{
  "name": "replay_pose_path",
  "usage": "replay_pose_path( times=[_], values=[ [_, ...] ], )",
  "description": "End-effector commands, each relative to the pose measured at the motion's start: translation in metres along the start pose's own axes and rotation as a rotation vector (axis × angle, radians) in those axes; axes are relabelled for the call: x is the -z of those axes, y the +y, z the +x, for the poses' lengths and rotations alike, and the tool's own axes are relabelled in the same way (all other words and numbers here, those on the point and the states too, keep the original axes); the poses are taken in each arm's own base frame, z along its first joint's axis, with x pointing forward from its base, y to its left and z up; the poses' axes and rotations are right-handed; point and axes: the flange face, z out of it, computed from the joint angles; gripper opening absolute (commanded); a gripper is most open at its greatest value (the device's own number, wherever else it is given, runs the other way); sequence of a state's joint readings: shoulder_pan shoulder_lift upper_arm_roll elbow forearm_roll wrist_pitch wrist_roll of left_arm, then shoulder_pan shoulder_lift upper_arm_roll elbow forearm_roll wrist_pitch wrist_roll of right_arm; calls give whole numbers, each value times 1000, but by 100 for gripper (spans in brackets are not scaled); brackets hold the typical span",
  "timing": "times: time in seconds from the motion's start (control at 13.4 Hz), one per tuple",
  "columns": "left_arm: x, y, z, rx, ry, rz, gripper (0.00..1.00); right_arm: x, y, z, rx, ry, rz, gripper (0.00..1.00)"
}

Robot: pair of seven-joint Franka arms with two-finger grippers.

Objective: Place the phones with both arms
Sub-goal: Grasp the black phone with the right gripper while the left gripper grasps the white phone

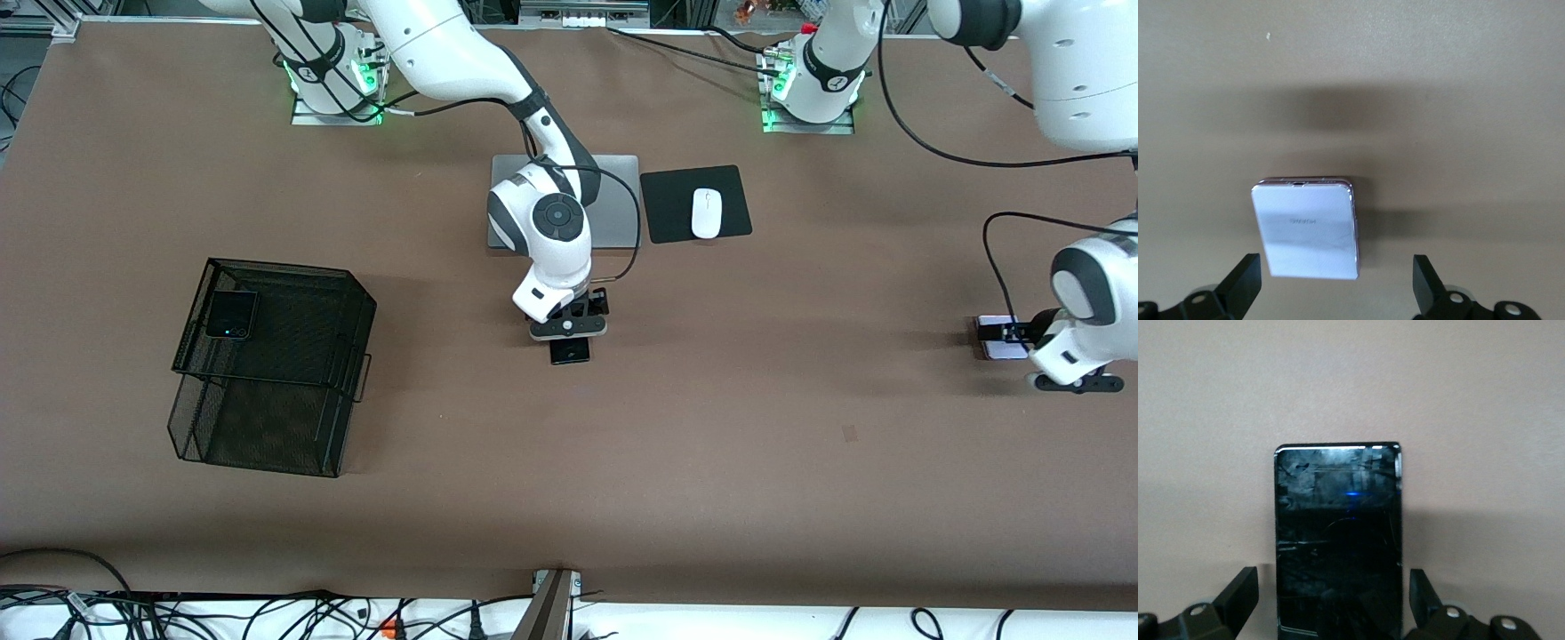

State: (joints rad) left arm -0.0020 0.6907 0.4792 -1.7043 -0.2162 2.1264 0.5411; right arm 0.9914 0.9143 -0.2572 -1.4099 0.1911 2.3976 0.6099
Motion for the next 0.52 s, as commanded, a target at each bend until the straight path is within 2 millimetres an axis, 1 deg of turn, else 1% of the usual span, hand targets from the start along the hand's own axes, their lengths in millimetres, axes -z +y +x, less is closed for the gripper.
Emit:
replay_pose_path(
  times=[0.0,0.07,0.15,0.22,0.3,0.37,0.45],
  values=[
    [-5,-15,-7,-72,93,-40,100,-4,-5,2,9,-3,25,100],
    [-14,-19,-7,-84,98,-26,100,-4,-5,2,9,-4,25,81],
    [-18,-26,-9,-84,100,-21,100,-1,-6,3,9,-1,28,40],
    [-24,-33,-13,-73,95,-26,100,3,-6,5,11,2,32,13],
    [-32,-29,-11,-65,95,-47,100,10,-7,6,7,0,37,0],
    [-38,-31,-12,-56,94,-57,100,20,-7,8,4,-9,38,0],
    [-40,-31,-12,-56,92,-57,100,35,-7,10,2,-29,30,0]
  ],
)
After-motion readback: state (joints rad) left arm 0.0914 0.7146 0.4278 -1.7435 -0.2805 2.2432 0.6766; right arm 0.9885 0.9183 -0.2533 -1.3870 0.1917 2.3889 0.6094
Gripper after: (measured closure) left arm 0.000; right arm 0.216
